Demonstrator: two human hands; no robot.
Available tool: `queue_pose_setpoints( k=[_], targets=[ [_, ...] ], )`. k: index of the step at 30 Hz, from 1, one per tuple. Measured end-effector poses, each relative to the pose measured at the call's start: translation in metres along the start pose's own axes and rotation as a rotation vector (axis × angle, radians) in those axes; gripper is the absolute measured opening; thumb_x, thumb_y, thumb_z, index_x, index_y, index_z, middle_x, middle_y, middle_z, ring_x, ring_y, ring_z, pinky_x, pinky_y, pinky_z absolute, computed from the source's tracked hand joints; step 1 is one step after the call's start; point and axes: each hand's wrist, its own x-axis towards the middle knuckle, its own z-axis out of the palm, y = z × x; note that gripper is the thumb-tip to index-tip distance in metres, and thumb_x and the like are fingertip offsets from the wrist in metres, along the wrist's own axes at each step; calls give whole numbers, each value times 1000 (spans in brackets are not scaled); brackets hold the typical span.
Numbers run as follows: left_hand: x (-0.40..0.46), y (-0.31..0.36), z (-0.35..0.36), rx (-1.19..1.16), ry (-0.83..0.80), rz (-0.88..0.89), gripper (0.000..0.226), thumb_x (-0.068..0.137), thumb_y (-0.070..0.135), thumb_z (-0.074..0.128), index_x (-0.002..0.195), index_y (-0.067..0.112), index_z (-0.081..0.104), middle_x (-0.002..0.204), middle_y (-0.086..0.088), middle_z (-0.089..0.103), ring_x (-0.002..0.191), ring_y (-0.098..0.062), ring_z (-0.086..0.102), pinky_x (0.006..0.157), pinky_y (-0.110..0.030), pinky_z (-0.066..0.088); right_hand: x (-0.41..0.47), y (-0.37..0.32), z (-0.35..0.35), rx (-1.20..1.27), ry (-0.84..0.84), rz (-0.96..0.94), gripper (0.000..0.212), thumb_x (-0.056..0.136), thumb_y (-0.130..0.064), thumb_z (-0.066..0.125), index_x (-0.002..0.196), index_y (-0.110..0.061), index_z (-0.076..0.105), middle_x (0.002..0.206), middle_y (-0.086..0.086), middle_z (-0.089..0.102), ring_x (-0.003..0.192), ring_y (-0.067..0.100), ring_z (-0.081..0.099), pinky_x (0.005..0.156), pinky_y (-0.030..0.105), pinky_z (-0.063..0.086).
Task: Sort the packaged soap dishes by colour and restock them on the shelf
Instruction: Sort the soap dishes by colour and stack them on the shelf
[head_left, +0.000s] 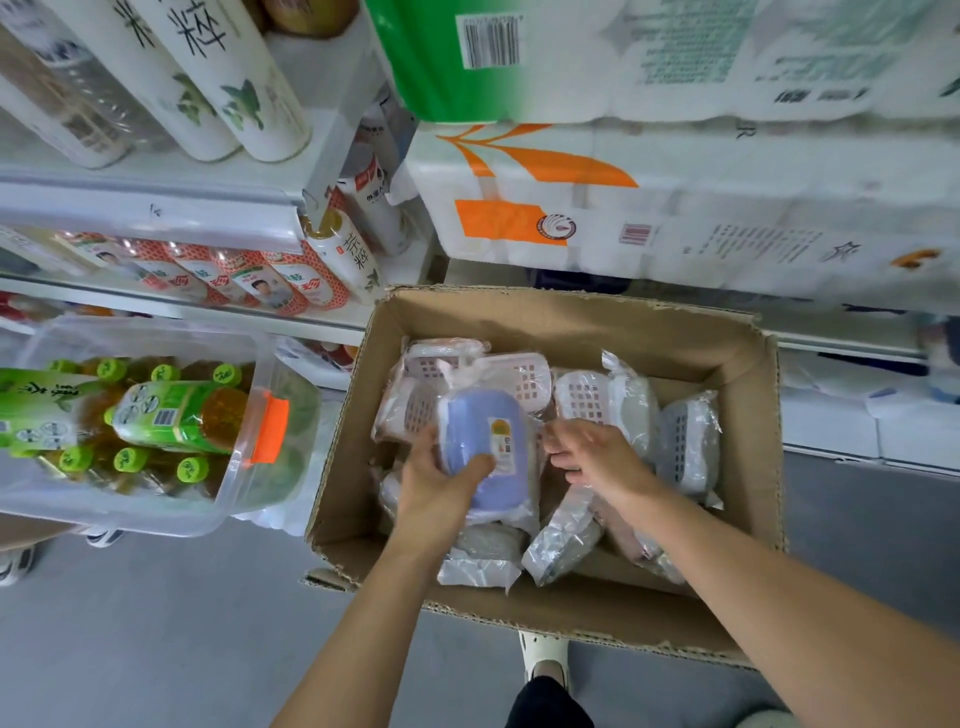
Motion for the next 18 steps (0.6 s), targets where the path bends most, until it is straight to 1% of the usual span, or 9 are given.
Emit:
queue_pose_setpoints(
  k=[2, 4, 6, 8, 9, 12, 13, 16, 18],
  targets=[
    [-13, 6, 22, -10, -126, -13, 45, 87, 9, 69, 128, 20, 54, 105, 2, 70, 81, -5, 72, 61, -15, 53, -11, -5, -15, 149, 77, 34, 33, 101, -46, 41, 105, -23, 64, 97, 1, 70, 89, 17, 67, 81, 35, 51],
    [-25, 14, 45, 10, -223, -24, 44, 86, 12, 69, 127, 22, 55, 106, 4, 71, 84, -5, 71, 63, -16, 53, -27, -7, -36, 164, 125, 19, 32, 100, -47, 44, 110, -23, 62, 91, 3, 69, 74, 17, 64, 67, 32, 48],
    [-35, 21, 66, 16, -290, -12, 42, 87, 14, 68, 127, 23, 57, 109, 3, 71, 93, -9, 70, 67, -17, 53, -42, -5, -61, 125, 163, 6, 26, 98, -42, 51, 116, -25, 60, 96, 2, 69, 71, 17, 62, 59, 29, 44],
    [-47, 29, 87, 8, -327, -7, 39, 89, 17, 67, 127, 23, 58, 110, 2, 71, 97, -13, 70, 74, -22, 55, -56, 0, -89, 104, 183, 1, 29, 95, -36, 59, 122, -24, 59, 98, 1, 68, 71, 16, 61, 53, 26, 40],
    [-54, 33, 98, 6, -343, -10, 38, 89, 17, 67, 126, 25, 58, 110, 2, 72, 97, -14, 70, 77, -25, 57, -64, 2, -103, 109, 183, -1, 31, 94, -33, 61, 123, -22, 59, 95, 2, 68, 69, 15, 60, 50, 25, 38],
    [-75, 39, 135, 11, -409, -18, 39, 87, 17, 68, 125, 22, 59, 108, 1, 73, 96, -17, 71, 85, -34, 58, -89, 10, -142, 143, 191, -9, 35, 92, -28, 64, 125, -19, 58, 86, 5, 67, 61, 14, 58, 52, 28, 36],
    [-82, 42, 148, 21, -431, -12, 41, 86, 17, 68, 125, 21, 59, 108, -1, 74, 95, -18, 72, 84, -34, 59, -98, 14, -156, 151, 200, -5, 35, 92, -27, 65, 125, -20, 58, 87, 5, 67, 63, 15, 58, 54, 29, 37],
    [-107, 53, 191, 18, -478, 8, 46, 81, 19, 67, 126, 20, 59, 108, -3, 74, 93, -19, 72, 73, -30, 57, -127, 31, -202, 198, 245, -16, 36, 89, -23, 67, 123, -22, 57, 86, 4, 69, 67, 17, 60, 56, 30, 39],
    [-127, 61, 226, -32, -502, 8, 44, 83, 11, 64, 126, 19, 59, 109, -8, 73, 91, -21, 73, 69, -29, 57, -152, 43, -238, 232, 276, -44, 35, 89, -21, 67, 122, -24, 59, 84, 0, 70, 68, 15, 61, 58, 30, 40]
  ],
)
